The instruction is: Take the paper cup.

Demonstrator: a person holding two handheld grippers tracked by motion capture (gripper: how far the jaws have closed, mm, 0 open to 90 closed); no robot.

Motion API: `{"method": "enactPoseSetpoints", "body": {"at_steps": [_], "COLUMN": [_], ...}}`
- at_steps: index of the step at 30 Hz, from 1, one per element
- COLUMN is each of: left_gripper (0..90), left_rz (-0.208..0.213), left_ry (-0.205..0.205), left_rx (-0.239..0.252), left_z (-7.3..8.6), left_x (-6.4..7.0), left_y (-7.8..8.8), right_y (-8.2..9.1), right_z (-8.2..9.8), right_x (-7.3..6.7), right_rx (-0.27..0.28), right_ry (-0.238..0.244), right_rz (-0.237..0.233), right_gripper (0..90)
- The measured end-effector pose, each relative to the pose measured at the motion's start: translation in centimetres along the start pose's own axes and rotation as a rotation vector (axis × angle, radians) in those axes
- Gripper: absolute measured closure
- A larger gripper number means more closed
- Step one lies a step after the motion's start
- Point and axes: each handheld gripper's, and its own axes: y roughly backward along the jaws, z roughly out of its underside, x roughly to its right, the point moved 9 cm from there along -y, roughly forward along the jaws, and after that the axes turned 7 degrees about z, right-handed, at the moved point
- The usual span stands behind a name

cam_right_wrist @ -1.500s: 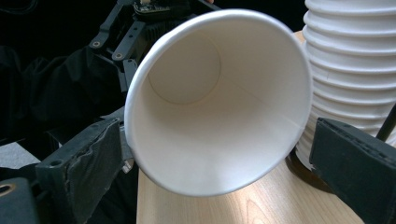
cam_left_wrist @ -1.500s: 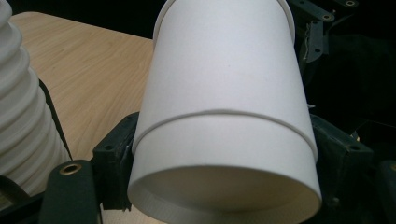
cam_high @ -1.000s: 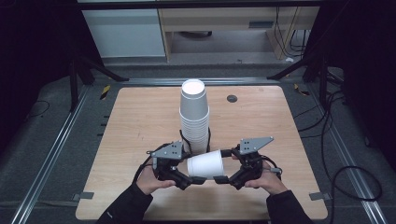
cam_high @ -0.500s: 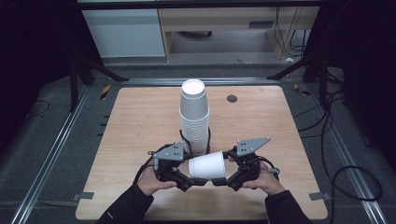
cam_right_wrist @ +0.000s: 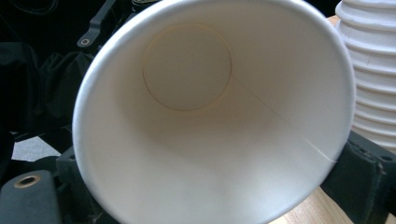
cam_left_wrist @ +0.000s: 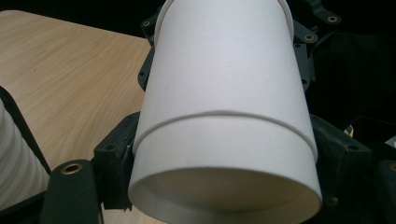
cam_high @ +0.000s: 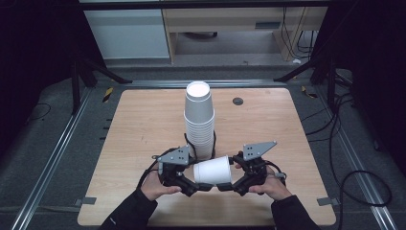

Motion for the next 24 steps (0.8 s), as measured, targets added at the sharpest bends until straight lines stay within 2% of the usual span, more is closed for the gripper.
{"method": "enactPoseSetpoints", "body": {"at_steps": [11,15,21,24], "left_gripper": [21.3,20.7,19.2,18.7], "left_rz": [0.001,-0.023,-0.045,-0.054], "left_ry": [0.021,0.024,0.028,0.029], "left_rx": [-0.011,-0.024,-0.027,-0.037], "left_z": [0.0,0.2,0.3,0.6], "left_x": [0.0,-0.1,-0.5,-0.7], "left_y": [0.1,0.4,0.9,1.1], "right_y": [0.0,0.1,1.0,1.7], "right_z": [-0.1,-0.1,-0.6,-1.0], "right_x": [0.0,0.1,0.6,1.1], "right_rx": [0.002,0.002,0.017,0.031], "right_ry": [0.001,0.005,0.008,0.014], "right_rz": [-0.004,0.002,0.031,0.059], "right_gripper": [9.9,9.8,9.6,9.6]}}
